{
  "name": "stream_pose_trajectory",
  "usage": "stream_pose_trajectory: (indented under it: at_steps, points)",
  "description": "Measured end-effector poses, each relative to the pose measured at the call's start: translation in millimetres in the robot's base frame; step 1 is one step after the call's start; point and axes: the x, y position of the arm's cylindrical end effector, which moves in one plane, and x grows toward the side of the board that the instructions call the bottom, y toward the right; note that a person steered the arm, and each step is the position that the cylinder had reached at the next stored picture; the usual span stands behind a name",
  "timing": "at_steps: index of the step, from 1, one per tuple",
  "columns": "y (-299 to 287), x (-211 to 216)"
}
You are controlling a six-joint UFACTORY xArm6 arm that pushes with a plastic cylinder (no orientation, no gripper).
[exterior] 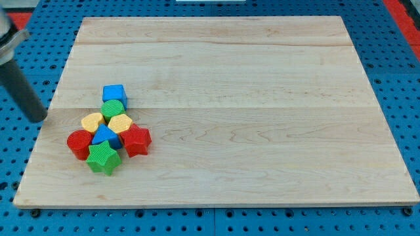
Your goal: Move the green star into the red star
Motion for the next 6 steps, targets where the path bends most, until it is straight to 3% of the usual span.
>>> stream_pose_trajectory:
  at_steps: [1, 2, 5, 6]
  points:
    - [6, 56]
    - [58, 95]
    - [194, 92]
    - [211, 92]
